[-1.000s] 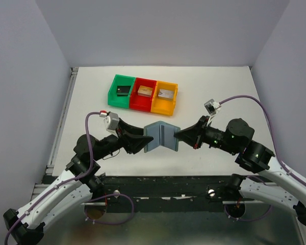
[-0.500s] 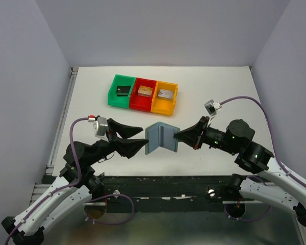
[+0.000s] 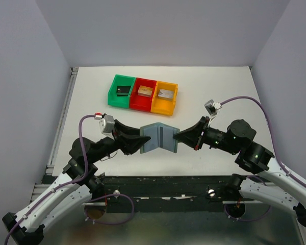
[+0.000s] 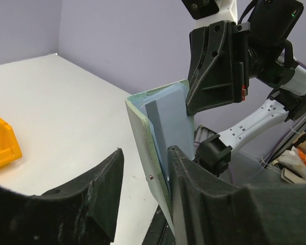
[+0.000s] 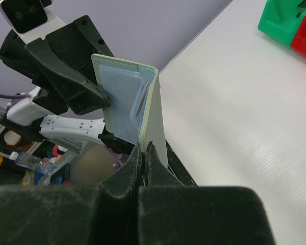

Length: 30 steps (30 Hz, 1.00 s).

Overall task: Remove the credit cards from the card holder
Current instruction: Open the card holder.

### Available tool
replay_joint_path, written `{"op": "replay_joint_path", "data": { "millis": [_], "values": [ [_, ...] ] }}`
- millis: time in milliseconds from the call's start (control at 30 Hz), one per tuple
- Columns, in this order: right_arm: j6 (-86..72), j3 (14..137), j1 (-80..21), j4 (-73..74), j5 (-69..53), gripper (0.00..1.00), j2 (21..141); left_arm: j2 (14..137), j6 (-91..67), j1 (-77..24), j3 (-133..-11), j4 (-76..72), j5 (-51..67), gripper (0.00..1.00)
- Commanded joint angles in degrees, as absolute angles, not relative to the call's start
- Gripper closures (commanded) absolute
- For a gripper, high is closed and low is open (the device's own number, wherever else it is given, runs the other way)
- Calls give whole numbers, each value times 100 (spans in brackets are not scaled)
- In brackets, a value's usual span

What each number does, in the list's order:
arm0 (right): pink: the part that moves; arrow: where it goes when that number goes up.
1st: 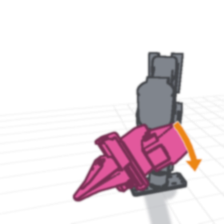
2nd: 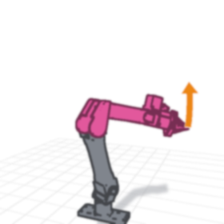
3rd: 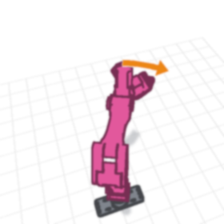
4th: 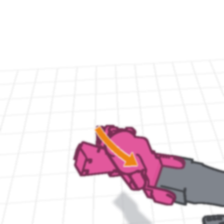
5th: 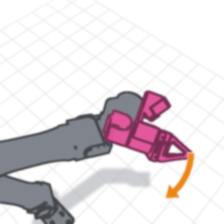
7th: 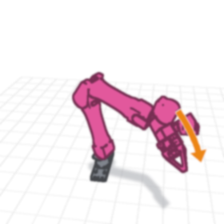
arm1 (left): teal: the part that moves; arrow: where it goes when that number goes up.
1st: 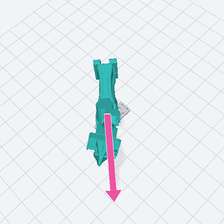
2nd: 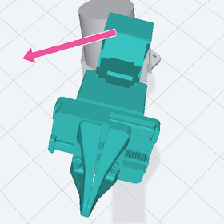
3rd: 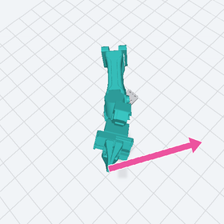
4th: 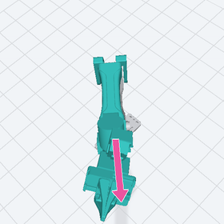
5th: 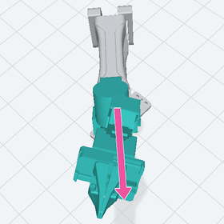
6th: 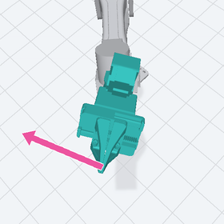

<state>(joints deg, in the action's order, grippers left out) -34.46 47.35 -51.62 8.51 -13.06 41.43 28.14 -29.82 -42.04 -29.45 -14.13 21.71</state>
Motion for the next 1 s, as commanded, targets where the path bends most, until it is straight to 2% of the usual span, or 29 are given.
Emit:
{"op": "replay_joint_path", "data": {
  "millis": [0,100,167,300,767,833,967],
  "values": [
    [-3463,4702,-5133,439,-1503,100,4025,2655,-2988,-4210,-2865,-1643,2268,39],
    [-3498,4641,-5106,404,-1512,100,4008,2497,-3015,-4210,-2813,-1679,2215,25],
    [-3507,4606,-5071,343,-1547,100,3981,2400,-2997,-4210,-2821,-1618,2154,22],
    [-3507,4606,-5062,317,-1591,100,3973,2373,-2936,-4219,-2839,-1494,2162,24],
    [-3577,4474,-5045,141,-1714,100,3850,2408,-2962,-4201,-2742,-1608,2197,44],
    [-3586,4447,-5027,114,-1714,100,3832,2338,-2962,-4201,-2725,-1608,2162,43],
    [-3603,4412,-5010,105,-1723,100,3806,2145,-2997,-4192,-2698,-1565,2101,31]
  ]
}}
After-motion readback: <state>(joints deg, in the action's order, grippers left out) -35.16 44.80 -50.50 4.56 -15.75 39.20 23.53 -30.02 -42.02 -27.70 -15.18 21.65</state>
